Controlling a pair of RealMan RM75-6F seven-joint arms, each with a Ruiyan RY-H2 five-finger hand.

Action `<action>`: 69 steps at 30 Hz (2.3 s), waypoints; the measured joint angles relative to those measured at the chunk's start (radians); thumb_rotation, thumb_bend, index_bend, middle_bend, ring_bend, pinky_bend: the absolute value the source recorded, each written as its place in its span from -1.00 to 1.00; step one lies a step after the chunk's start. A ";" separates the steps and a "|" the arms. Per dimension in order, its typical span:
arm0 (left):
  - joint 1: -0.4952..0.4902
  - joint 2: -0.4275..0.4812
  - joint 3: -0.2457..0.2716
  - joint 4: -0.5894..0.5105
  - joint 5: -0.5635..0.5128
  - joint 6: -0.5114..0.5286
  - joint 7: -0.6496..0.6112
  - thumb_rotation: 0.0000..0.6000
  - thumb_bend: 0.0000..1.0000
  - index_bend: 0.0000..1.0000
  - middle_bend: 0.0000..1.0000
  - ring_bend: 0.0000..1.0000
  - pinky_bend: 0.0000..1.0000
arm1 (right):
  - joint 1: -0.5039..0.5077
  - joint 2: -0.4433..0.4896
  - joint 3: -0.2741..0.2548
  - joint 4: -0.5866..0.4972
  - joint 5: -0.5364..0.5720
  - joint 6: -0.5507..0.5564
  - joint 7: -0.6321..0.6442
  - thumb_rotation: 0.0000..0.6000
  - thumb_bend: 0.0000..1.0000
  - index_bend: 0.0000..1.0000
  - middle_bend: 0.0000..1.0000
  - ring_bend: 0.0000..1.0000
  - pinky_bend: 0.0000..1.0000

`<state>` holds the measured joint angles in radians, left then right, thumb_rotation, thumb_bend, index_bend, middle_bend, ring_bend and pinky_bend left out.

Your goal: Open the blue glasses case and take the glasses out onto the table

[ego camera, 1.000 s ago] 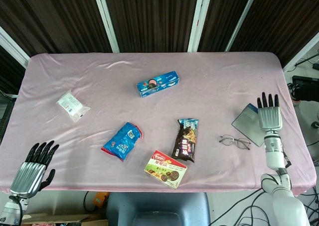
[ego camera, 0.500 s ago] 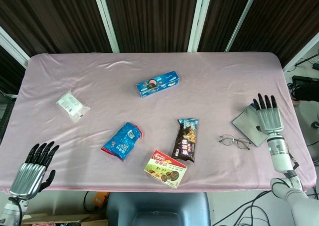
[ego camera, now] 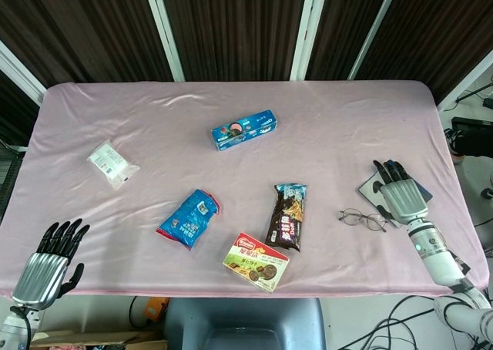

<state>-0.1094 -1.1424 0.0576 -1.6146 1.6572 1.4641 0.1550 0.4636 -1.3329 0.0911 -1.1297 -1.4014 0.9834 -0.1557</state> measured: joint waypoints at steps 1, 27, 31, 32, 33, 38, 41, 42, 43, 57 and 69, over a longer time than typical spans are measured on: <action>0.000 0.000 0.000 0.000 0.000 0.001 -0.001 1.00 -0.12 -1.00 -1.00 -1.00 -1.00 | -0.003 0.004 -0.005 -0.007 0.002 -0.004 -0.008 1.00 -0.11 0.16 -1.00 -1.00 -1.00; 0.003 0.011 0.003 0.005 0.013 0.011 -0.029 1.00 -0.12 -1.00 -1.00 -1.00 -1.00 | 0.003 -0.096 -0.050 0.072 0.021 -0.064 0.026 1.00 0.07 0.25 -1.00 -1.00 -1.00; 0.003 0.011 0.003 0.005 0.012 0.011 -0.031 1.00 -0.12 -1.00 -1.00 -1.00 -1.00 | 0.005 -0.102 -0.050 0.074 0.023 -0.065 0.028 1.00 0.10 0.26 -1.00 -1.00 -1.00; 0.003 0.011 0.003 0.005 0.013 0.011 -0.031 1.00 -0.12 -1.00 -1.00 -1.00 -1.00 | 0.006 -0.103 -0.050 0.075 0.023 -0.065 0.028 1.00 0.11 0.26 -1.00 -1.00 -1.00; 0.003 0.011 0.004 0.005 0.014 0.012 -0.032 1.00 -0.12 -1.00 -1.00 -1.00 -1.00 | 0.006 -0.105 -0.050 0.075 0.023 -0.064 0.029 1.00 0.11 0.26 -1.00 -1.00 -1.00; 0.003 0.012 0.004 0.005 0.015 0.013 -0.033 1.00 -0.12 -1.00 -1.00 -1.00 -1.00 | 0.007 -0.113 -0.051 0.078 0.026 -0.065 0.029 1.00 0.11 0.28 -1.00 -1.00 -1.00; 0.004 0.013 0.005 0.006 0.017 0.015 -0.036 1.00 -0.11 -1.00 -1.00 -1.00 -1.00 | 0.007 -0.118 -0.051 0.081 0.028 -0.065 0.028 1.00 0.11 0.29 -1.00 -1.00 -1.00; 0.004 0.014 0.005 0.006 0.017 0.015 -0.037 1.00 -0.11 -1.00 -1.00 -1.00 -1.00 | 0.007 -0.120 -0.051 0.082 0.028 -0.064 0.029 1.00 0.11 0.29 -1.00 -1.00 -1.00; 0.004 0.014 0.005 0.006 0.018 0.016 -0.038 1.00 -0.11 -1.00 -1.00 -1.00 -1.00 | 0.007 -0.122 -0.051 0.083 0.028 -0.063 0.029 1.00 0.11 0.30 -1.00 -1.00 -1.00; 0.007 0.019 0.006 0.010 0.023 0.025 -0.055 1.00 -0.12 -1.00 -1.00 -1.00 -1.00 | 0.005 -0.142 -0.051 0.096 0.034 -0.055 0.023 1.00 0.11 0.38 -0.97 -1.00 -1.00; 0.010 0.022 0.007 0.011 0.030 0.032 -0.067 1.00 -0.12 -1.00 -1.00 -1.00 -1.00 | -0.001 -0.154 -0.047 0.101 0.036 -0.037 0.026 1.00 0.18 0.50 -0.89 -1.00 -1.00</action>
<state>-0.0995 -1.1201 0.0651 -1.6033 1.6869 1.4960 0.0876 0.4623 -1.4870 0.0438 -1.0286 -1.3657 0.9466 -0.1301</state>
